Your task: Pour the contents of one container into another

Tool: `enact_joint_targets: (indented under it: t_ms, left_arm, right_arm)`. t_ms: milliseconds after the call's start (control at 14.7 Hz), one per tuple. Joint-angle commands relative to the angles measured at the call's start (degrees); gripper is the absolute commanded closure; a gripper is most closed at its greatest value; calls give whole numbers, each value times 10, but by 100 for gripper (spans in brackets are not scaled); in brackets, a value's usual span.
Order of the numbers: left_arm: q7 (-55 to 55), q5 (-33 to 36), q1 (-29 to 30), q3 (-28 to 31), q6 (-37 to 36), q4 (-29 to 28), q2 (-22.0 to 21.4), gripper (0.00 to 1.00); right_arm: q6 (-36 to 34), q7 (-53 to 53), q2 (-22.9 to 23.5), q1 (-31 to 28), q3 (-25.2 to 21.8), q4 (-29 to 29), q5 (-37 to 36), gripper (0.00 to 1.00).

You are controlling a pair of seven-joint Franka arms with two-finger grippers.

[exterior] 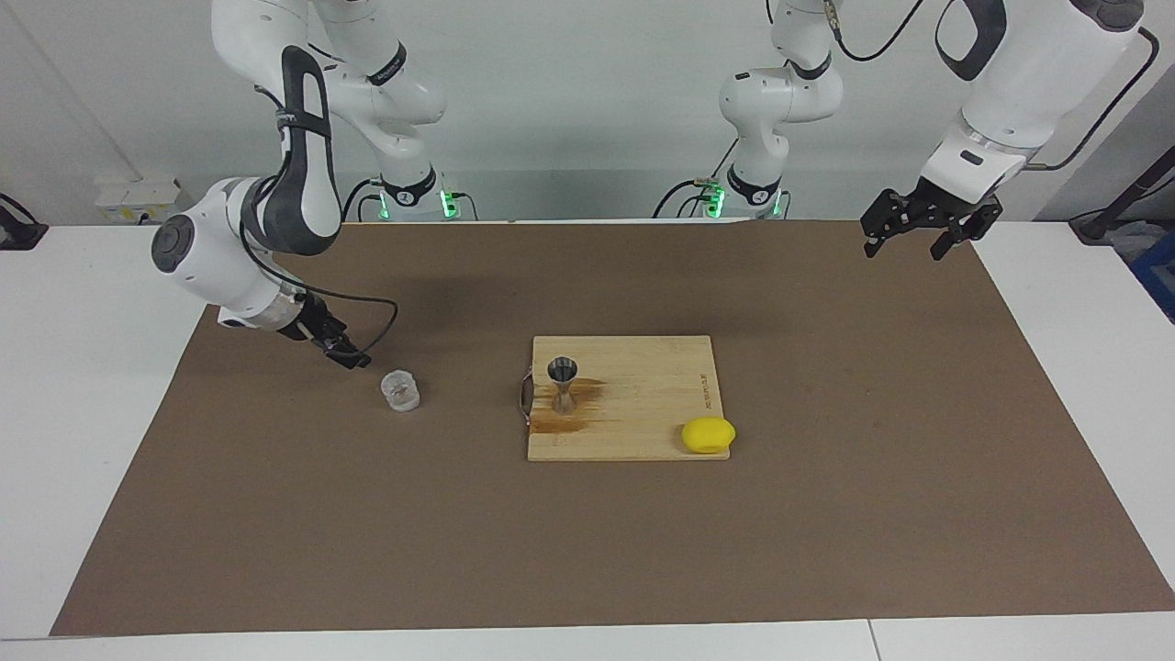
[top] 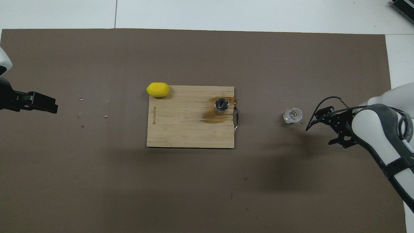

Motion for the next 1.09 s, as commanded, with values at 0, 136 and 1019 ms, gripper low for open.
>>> enact_joint_targets:
  t_ms: [0,136,1019]
  left_arm:
    - [4,6,6,-4,-3,-11,-12,0]
    - [4,6,6,-4,-3,-11,-11,0]
    - [4,6,6,-4,-3,-11,-12,0]
  right_arm:
    - [-10,-66,-28,10,5,-14,-51,0]
    - [-38,-121,-43,30,5,-15,-65,0]
    - [-217,-161,-66,69,13,252,-138,0]
